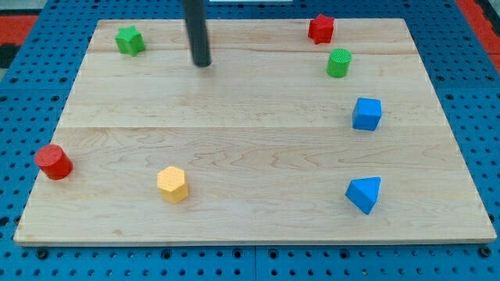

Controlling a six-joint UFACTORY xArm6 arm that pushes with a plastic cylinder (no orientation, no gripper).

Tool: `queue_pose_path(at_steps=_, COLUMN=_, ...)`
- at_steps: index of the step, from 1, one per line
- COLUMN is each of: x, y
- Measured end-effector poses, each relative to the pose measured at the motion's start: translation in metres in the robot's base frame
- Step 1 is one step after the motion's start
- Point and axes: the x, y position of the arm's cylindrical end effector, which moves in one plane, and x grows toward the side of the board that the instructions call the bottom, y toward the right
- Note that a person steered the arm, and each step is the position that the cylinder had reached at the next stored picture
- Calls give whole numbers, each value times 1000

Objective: Move the yellow heart towards the left center

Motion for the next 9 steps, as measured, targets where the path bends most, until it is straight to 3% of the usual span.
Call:
queue_pose_path(at_steps=1, x=-36, y=37)
queue_pose_path(at_steps=2, x=-84, y=-17)
queue_pose_path(at_steps=3, x=-64, y=-48)
queue_pose_path(at_steps=5, x=11, y=-50)
queue_pose_path(at_steps=6, x=-4, y=-23)
queue_pose_path(at_steps=7, x=15, y=-5)
queue_pose_path(at_steps=9, x=82, y=-79)
